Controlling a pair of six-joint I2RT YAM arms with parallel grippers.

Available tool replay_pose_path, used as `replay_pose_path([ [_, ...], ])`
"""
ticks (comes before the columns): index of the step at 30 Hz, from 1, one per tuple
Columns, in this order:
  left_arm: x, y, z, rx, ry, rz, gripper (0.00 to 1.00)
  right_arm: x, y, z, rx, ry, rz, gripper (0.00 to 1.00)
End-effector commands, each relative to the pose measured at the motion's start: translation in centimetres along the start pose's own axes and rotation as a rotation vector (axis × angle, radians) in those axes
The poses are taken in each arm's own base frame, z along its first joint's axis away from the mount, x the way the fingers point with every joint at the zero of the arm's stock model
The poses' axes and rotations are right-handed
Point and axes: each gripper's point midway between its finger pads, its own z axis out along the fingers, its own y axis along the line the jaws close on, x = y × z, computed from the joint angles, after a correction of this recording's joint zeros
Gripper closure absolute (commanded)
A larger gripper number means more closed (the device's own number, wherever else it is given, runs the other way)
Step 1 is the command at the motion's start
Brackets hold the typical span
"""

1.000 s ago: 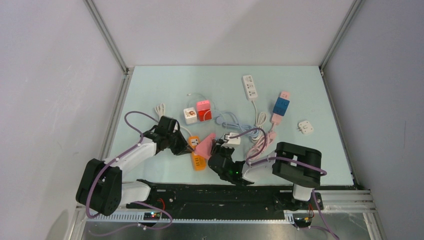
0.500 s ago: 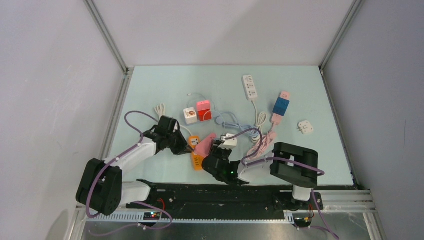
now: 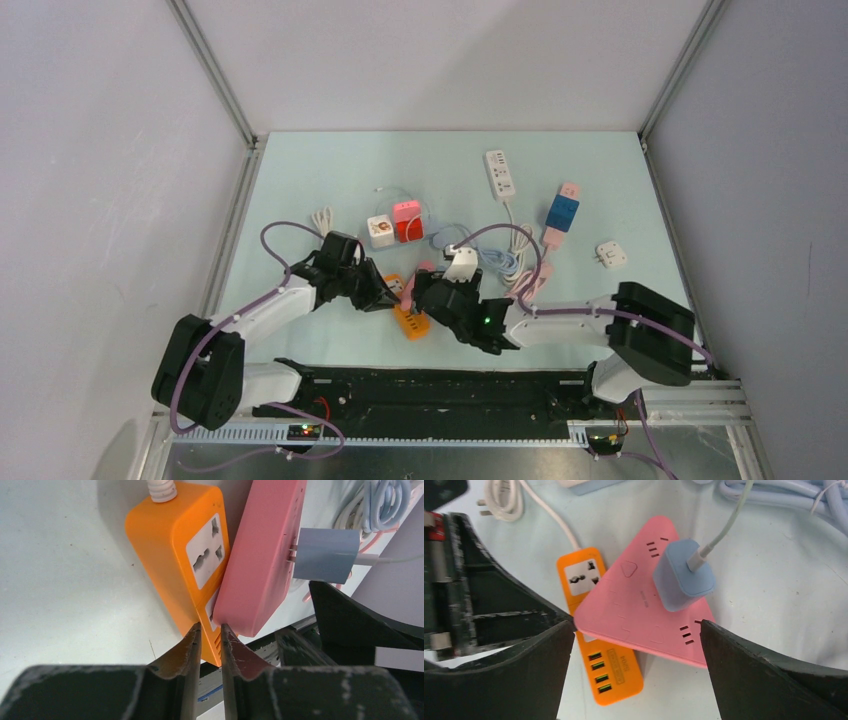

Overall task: Insert the plug
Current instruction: Insert the plug into the socket.

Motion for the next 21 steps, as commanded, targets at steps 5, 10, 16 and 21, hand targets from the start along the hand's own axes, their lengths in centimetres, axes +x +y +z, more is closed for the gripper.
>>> replay_pose_path([
  [5, -0.6, -1.2, -0.4, 0.060, -0.029, 0.119, 0.69, -2.7, -1.1, -2.3, -0.030, 0.146, 0.055, 0.01],
  [10, -0.8, -0.9, -0.5, 0.052, -0.045, 0.179, 0.63, -3.2, -1.3, -2.5, -0.140, 0.272, 0.010, 0.04],
  [16, -0.8, -0.8, -0.2, 0.047, -0.033, 0.202, 0.66, -3.9, -1.9, -0.6, -0.202, 0.386, -0.113, 0.09],
  [21, -0.8, -0.3, 0.2, 0.032, -0.019, 0.216, 0.72, -3.8, -1.4, 1.0, -0.296, 0.459, -0.151, 0.12],
])
